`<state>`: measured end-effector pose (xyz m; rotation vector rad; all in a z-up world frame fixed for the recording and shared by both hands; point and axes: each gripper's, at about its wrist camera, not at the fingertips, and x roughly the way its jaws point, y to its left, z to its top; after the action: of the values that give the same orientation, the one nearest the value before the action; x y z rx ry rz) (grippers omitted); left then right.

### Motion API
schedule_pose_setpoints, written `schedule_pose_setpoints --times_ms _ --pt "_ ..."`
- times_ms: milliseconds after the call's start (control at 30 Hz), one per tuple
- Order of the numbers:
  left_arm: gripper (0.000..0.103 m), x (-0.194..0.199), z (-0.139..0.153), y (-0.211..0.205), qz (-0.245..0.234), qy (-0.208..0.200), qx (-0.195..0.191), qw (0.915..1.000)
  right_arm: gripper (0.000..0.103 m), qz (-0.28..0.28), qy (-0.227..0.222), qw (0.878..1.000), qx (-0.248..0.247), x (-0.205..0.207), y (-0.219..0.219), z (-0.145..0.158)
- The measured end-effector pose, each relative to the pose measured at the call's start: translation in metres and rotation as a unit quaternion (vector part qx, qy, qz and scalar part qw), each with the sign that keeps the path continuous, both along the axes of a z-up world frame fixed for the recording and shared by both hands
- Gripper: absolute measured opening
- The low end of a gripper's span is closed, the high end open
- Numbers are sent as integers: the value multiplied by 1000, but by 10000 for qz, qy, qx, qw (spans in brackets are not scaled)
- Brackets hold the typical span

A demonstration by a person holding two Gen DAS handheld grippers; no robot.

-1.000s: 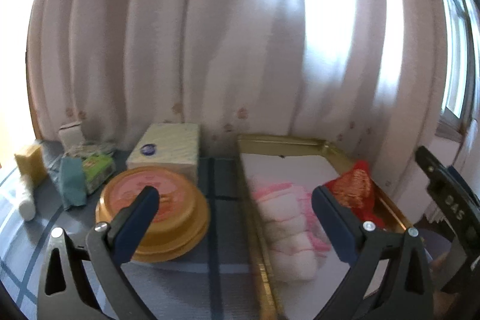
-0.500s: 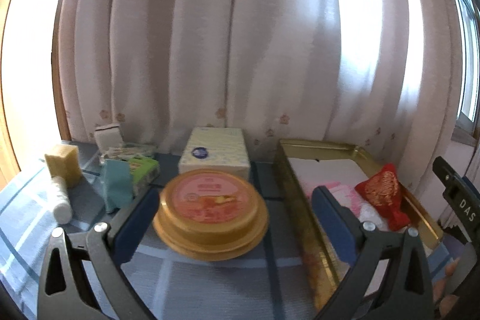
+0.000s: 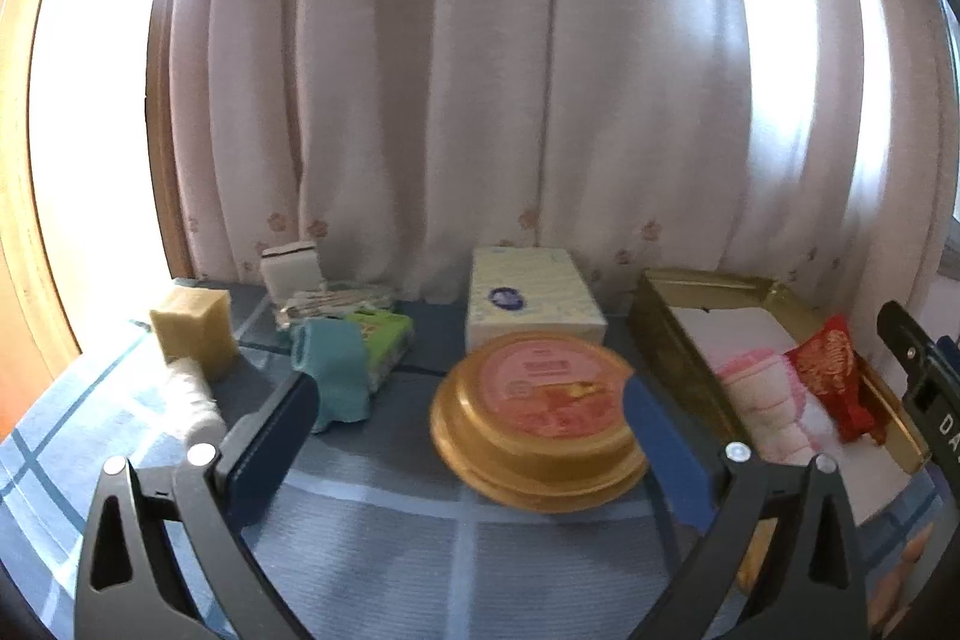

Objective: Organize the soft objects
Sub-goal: 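Withdraw both tools from the tray, then grasp the white gauze roll with the right tool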

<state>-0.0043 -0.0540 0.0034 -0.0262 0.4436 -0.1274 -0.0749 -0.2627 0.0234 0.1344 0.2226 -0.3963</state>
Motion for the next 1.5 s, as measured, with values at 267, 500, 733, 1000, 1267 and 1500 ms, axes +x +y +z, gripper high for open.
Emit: schedule_pose_setpoints --times_ms 267,500,733,1000,1267,1500 --pt "103 8 -2 22 158 122 80 9998 86 256 36 9997 49 9 27 -2" --pt "103 12 -3 44 253 200 24 9995 86 547 80 9985 10 16 56 -3" --pt "103 18 -5 66 360 269 -40 9990 86 873 189 9959 -100 27 86 -5" --pt "103 26 -4 112 772 227 109 9967 86 1374 298 9899 -188 39 127 -8" --pt "103 36 -6 182 1410 345 -70 9894 86 1946 380 9797 -312 49 167 -9" --pt "103 42 -7 229 1939 386 -126 9802 86 2699 739 9598 -221 69 210 -14"
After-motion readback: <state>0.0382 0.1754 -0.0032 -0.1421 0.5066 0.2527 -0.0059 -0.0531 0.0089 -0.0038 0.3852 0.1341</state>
